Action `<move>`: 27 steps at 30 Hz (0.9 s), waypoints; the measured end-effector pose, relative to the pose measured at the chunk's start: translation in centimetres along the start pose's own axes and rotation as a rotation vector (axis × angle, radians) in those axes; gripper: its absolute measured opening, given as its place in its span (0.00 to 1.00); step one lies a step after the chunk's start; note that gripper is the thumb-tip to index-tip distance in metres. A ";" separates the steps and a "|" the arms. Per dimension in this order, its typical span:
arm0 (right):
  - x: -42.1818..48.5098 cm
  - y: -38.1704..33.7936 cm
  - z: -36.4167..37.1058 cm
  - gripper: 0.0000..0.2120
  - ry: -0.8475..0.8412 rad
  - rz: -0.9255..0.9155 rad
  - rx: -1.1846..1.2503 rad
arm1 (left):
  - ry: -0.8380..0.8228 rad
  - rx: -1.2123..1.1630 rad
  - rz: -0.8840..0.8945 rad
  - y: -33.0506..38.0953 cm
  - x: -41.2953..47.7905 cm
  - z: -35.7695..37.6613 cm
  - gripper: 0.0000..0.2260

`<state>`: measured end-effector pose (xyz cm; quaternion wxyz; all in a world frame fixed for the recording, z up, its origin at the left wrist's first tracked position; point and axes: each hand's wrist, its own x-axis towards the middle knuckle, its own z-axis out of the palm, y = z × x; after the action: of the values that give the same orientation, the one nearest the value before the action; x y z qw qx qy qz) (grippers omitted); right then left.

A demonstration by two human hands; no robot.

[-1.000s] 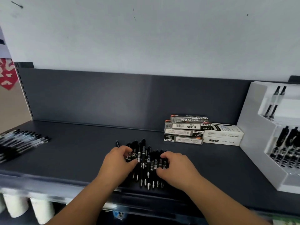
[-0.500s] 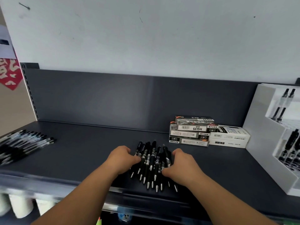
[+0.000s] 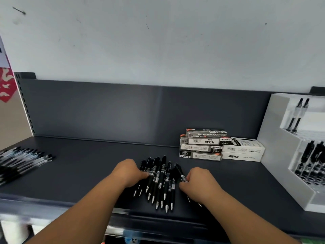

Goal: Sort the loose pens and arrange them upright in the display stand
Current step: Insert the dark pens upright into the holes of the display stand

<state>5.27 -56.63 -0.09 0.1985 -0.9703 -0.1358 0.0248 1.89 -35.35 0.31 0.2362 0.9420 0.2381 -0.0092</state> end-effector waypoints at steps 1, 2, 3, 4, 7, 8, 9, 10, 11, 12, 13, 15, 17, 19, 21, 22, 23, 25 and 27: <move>0.0 0.2 -0.1 0.13 0.005 0.008 0.009 | -0.015 0.018 0.003 0.0 0.2 0.0 0.24; 0.0 0.3 -0.2 0.12 0.010 0.019 0.024 | -0.020 0.010 0.002 0.1 0.3 0.0 0.22; 0.0 0.5 -0.2 0.11 0.019 0.029 0.044 | -0.007 -0.017 0.006 0.1 0.4 0.1 0.20; -0.1 0.7 -0.3 0.10 0.028 0.037 0.063 | 0.008 -0.064 0.004 0.1 0.6 0.2 0.18; -0.4 1.0 -0.2 0.12 0.045 0.033 0.092 | -0.006 -0.100 0.001 0.4 0.7 0.0 0.16; -0.4 1.0 -0.2 0.12 0.049 0.031 0.099 | -0.030 -0.064 -0.001 0.6 0.7 -0.2 0.17; -0.6 1.1 -0.3 0.13 0.054 0.030 0.105 | -0.050 -0.022 -0.009 0.7 0.5 -0.3 0.18; -0.6 1.1 -0.3 0.13 0.060 0.030 0.115 | -0.052 0.001 -0.015 0.8 0.5 -0.4 0.19; -0.7 1.2 -0.4 0.13 0.066 0.030 0.129 | -0.034 -0.006 -0.011 0.8 0.5 -0.4 0.18; -0.7 1.4 -0.5 0.14 0.069 0.033 0.151 | -0.007 -0.027 -0.004 0.8 0.6 -0.4 0.17; -0.8 1.6 -0.6 0.15 0.070 0.040 0.177 | 0.024 -0.043 0.005 0.7 0.5 -0.6 0.15; -0.8 1.9 -0.8 0.17 0.074 0.057 0.250 | 0.065 -0.054 0.018 0.8 0.0 -1.2 0.13; -0.9 2.3 -1.0 0.15 0.086 0.069 0.403 | 0.124 -0.119 0.063 1.1 -0.7 -1.6 0.13; -1.2 2.5 -1.4 0.12 0.073 0.075 0.631 | 0.195 -0.257 0.131 2.2 -1.9 -1.5 0.12; -1.6 2.7 -1.8 0.08 0.032 0.075 0.840 | 0.189 -0.485 0.201 3.8 -3.3 -0.8 0.09; -1.8 2.8 -2.0 0.06 0.015 0.068 0.918 | 0.149 -0.633 0.235 4.6 -4.0 -0.3 0.08; -2.0 3.1 -2.3 0.06 0.005 0.052 0.975 | 0.103 -0.765 0.262 5.6 -4.7 0.3 0.07; -2.3 3.7 -2.9 0.06 -0.016 0.008 1.039 | 0.031 -0.934 0.304 7.7 -6.0 1.4 0.04; -2.8 4.3 -3.7 0.06 -0.025 -0.019 1.086 | -0.021 -1.057 0.330 9.6 -7.0 2.3 0.04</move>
<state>4.01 -62.59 1.60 0.6697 -0.7267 -0.1148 0.1012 0.31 -46.97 3.39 0.6775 0.7200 0.0573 0.1392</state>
